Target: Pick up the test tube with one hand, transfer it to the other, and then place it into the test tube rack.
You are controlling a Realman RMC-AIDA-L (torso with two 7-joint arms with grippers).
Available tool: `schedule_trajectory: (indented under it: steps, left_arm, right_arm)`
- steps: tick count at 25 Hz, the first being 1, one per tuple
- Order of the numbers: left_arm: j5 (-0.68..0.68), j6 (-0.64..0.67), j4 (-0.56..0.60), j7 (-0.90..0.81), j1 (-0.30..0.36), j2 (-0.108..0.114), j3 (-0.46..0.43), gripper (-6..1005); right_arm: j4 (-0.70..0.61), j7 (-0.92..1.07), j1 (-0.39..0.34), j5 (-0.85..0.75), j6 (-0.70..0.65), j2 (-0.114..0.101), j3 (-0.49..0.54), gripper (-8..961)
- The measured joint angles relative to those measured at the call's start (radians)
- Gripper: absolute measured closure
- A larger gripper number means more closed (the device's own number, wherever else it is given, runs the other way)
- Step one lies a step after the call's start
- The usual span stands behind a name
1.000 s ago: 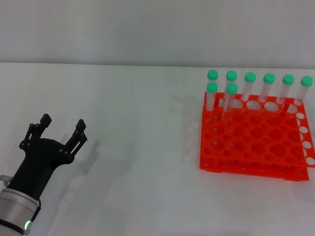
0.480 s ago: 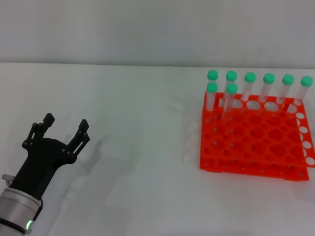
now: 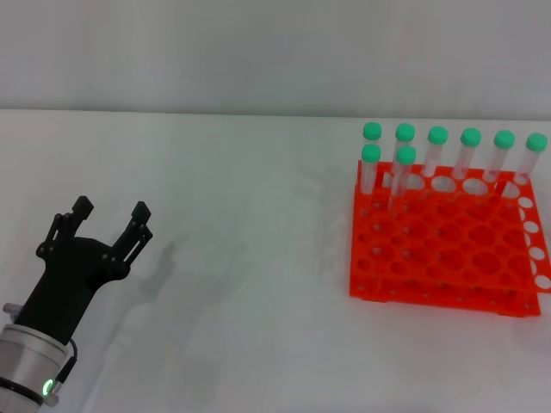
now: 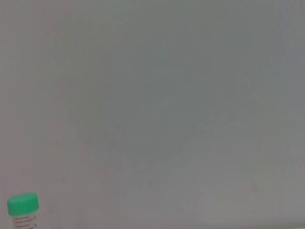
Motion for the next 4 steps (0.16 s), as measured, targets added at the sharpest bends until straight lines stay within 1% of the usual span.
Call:
schedule_trajectory:
  steps: [4]
  left_arm:
    - [-0.002, -0.002, 0.002, 0.028, -0.011, 0.000, -0.004, 119]
  right_arm:
    - [-0.008, -0.019, -0.002, -0.006, 0.008, 0.000, -0.008, 145]
